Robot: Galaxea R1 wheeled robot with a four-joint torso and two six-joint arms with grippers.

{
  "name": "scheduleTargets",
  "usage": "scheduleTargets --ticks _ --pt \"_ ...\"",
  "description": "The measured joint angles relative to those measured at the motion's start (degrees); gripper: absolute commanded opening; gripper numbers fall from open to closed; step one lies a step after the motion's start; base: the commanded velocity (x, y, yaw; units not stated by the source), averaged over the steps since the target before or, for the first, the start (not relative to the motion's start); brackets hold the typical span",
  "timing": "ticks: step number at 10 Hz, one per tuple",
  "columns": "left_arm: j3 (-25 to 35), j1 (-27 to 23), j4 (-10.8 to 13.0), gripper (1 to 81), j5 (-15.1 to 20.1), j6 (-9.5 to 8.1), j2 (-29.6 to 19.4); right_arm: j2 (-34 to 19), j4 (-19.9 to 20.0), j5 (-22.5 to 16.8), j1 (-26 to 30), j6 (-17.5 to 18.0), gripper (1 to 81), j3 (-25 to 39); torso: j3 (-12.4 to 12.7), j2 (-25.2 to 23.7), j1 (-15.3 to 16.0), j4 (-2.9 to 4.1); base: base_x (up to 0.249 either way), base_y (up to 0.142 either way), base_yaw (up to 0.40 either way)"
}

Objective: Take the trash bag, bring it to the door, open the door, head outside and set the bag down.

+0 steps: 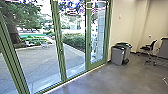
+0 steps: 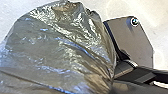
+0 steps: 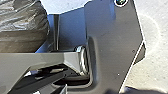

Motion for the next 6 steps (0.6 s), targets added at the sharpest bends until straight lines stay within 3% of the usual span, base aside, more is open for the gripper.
scheduleTargets --ticks 6 --pt "0.00 0.00 0.00 1.0 0.00 0.00 0.00 0.01 -0.05 0.05 -0.11 0.00 81.1 -0.04 0.00 0.00 -0.02 0.00 0.136 -0.076 0.000"
